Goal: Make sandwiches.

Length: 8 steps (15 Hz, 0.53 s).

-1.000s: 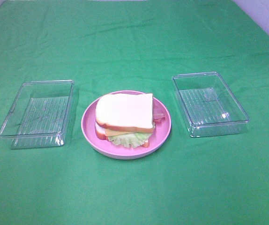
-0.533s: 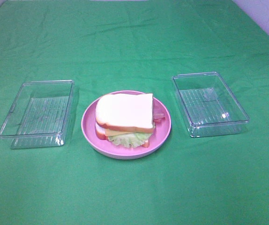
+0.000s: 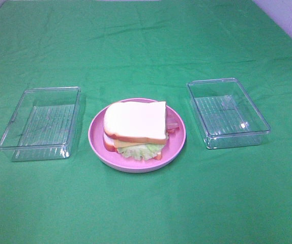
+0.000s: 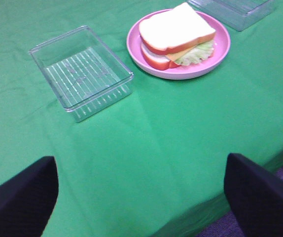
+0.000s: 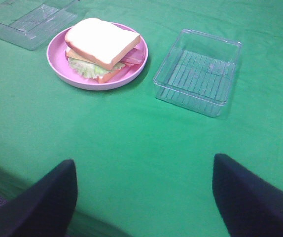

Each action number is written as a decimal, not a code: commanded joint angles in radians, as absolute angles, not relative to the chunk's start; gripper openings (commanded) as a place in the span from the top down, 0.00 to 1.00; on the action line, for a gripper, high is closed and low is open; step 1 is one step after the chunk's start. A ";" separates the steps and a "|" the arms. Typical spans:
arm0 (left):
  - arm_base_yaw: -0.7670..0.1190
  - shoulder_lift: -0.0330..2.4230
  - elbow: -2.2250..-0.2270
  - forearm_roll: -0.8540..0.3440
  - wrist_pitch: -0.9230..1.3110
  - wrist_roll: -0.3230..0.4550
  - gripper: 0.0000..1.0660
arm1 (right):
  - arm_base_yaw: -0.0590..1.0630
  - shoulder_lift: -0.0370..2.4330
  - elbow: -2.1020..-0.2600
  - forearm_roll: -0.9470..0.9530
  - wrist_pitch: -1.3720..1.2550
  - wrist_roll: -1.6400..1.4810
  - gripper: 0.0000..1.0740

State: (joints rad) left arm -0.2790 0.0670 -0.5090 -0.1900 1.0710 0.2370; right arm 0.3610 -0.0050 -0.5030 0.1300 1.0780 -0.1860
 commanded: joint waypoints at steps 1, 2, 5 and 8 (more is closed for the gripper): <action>-0.275 0.065 -0.504 -0.138 1.055 0.219 0.19 | 0.323 -0.020 -0.504 0.136 1.067 -0.198 0.32; -0.275 0.066 -0.504 -0.145 1.054 0.217 0.19 | 0.272 -0.020 -0.504 0.139 1.067 -0.198 0.32; -0.275 0.067 -0.504 -0.195 1.054 0.201 0.19 | 0.106 -0.020 -0.504 0.139 1.067 -0.198 0.32; -0.275 0.067 -0.504 -0.200 1.054 0.200 0.19 | -0.027 -0.020 -0.504 0.138 1.067 -0.198 0.32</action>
State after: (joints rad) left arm -0.2790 0.0670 -0.5090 -0.1890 1.0640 0.2080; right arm -0.0150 -0.0050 -0.5030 0.1400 1.0780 -0.1860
